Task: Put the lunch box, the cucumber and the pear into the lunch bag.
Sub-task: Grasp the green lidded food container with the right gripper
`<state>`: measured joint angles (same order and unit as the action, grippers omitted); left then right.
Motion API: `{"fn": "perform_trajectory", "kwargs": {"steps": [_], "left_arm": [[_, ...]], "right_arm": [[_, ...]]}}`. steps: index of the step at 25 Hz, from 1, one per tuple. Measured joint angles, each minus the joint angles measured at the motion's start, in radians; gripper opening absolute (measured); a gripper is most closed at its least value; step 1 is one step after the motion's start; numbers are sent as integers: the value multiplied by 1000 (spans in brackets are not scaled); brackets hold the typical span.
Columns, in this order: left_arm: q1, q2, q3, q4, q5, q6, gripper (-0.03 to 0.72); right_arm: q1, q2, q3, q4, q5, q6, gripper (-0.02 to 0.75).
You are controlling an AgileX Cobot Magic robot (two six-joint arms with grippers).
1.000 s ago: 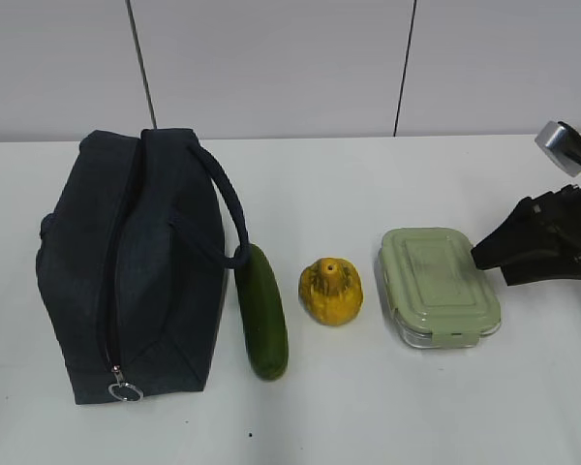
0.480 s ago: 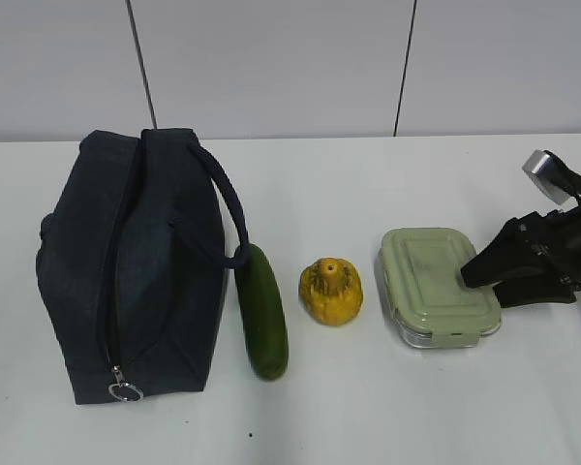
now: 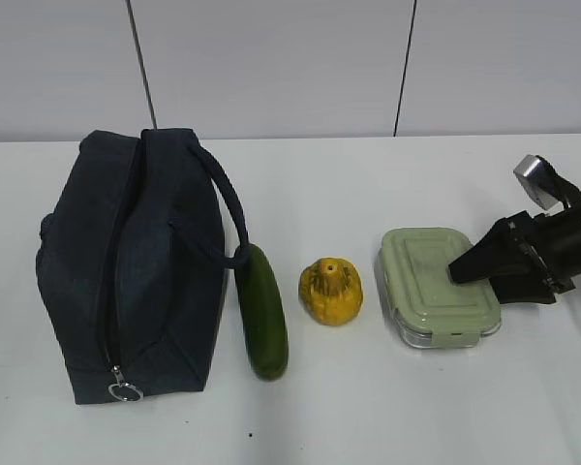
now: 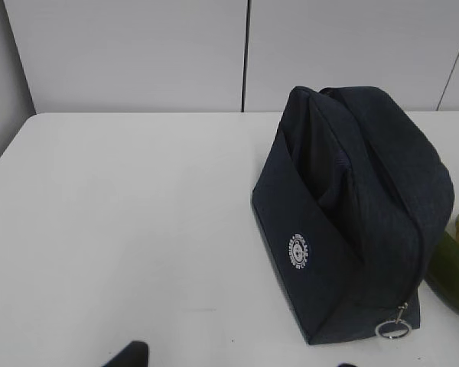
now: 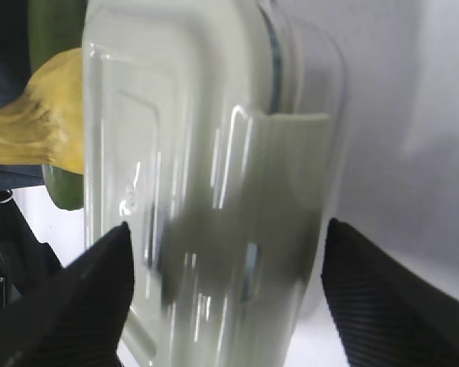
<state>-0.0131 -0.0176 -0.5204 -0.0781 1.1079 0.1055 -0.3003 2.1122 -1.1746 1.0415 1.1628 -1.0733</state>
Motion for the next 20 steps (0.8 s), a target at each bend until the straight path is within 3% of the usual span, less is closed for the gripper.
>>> {"fn": "perform_trajectory", "kwargs": {"steps": [20], "left_arm": [[0,0,0,0,0,0,435]], "right_arm": [[0,3,0,39,2,-38,592]]}}
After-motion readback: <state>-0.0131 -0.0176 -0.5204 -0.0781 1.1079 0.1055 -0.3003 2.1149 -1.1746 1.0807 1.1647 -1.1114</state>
